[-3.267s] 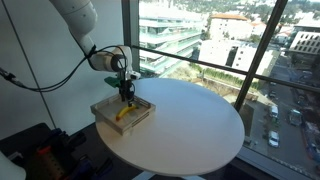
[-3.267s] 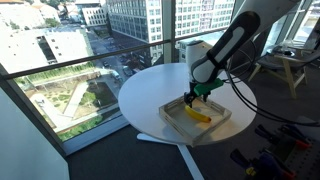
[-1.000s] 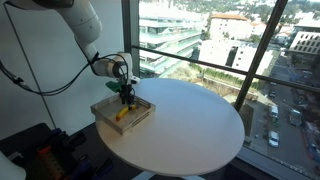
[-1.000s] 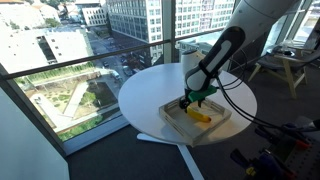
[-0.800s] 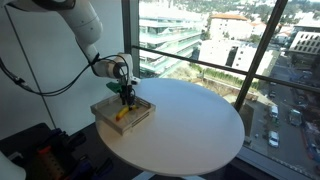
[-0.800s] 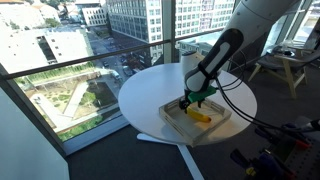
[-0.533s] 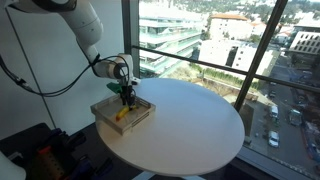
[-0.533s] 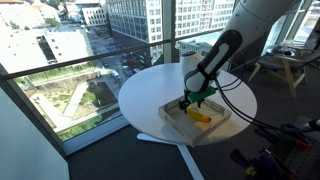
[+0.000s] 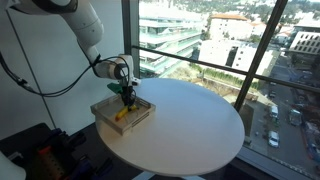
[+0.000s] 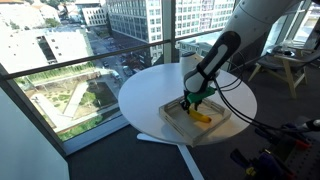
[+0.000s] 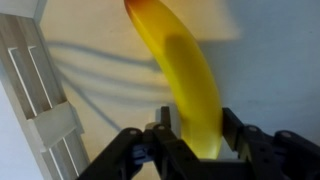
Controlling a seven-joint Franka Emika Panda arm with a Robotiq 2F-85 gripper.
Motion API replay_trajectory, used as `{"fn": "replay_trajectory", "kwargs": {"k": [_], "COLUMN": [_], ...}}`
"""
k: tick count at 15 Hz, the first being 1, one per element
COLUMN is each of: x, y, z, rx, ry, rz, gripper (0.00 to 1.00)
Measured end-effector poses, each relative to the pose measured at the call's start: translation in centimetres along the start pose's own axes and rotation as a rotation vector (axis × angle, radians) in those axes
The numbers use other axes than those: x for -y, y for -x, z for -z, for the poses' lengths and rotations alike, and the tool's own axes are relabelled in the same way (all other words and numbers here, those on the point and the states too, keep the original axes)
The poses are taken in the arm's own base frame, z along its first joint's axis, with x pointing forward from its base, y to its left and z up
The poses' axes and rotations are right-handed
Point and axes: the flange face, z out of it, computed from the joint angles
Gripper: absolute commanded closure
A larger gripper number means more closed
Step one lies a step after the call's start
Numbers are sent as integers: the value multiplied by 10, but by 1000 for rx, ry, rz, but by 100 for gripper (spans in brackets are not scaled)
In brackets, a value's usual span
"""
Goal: Move the banana from the tray to the table
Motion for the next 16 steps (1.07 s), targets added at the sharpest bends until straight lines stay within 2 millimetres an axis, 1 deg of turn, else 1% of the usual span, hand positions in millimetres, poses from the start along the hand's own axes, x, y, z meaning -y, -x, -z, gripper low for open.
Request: {"fn": "replay_trajectory", "kwargs": {"k": [1, 2, 11, 16], "x": [0, 0, 1, 3], "y": [0, 0, 0, -3], "z": [0, 0, 1, 7], "rx": [0, -1, 30, 33], "ry": [0, -1, 9, 11], "rz": [-1, -3, -11, -11], "gripper": [83, 84, 84, 84]}}
